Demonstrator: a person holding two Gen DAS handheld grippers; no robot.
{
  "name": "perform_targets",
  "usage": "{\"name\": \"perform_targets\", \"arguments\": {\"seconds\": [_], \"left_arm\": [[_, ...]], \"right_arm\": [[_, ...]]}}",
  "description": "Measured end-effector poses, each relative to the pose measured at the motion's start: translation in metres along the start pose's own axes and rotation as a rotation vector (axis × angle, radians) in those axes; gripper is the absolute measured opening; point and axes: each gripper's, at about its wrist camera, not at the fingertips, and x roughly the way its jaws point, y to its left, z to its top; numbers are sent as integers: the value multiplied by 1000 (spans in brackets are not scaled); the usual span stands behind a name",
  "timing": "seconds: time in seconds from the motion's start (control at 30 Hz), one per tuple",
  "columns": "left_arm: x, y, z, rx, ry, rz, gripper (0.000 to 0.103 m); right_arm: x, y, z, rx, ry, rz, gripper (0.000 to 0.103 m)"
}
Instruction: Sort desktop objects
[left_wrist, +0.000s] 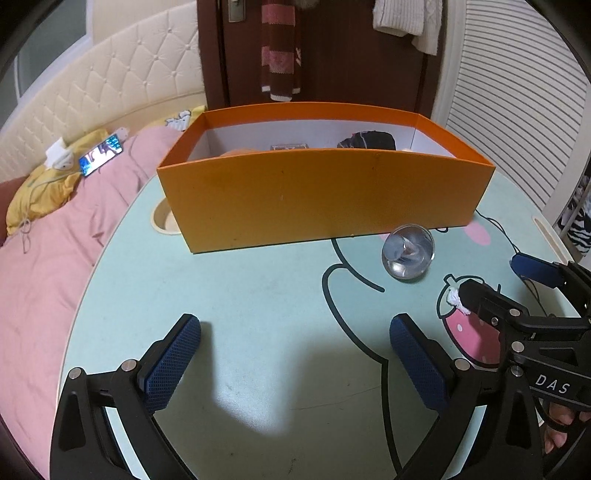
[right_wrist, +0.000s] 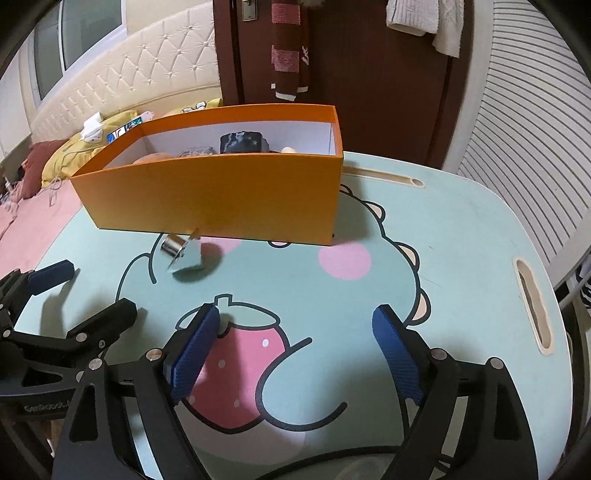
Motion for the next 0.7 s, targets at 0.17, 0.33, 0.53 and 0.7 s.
{"name": "perform_targets", "arguments": {"seconds": [0.17, 0.33, 0.53, 0.7], "left_arm": [[1, -1, 3, 8, 14, -12, 102], [-8, -6, 14, 27, -14, -32, 102], [-3, -19, 36, 67, -22, -66, 76], [7, -38, 41, 90, 4, -113, 75]], "right_arm": [[0, -2, 0, 6, 0, 6, 85], [-5, -19, -2, 84, -27, 91, 85], [-10, -42, -7, 211, -65, 205, 85], [-12, -47, -8, 255, -79, 231, 85]]}}
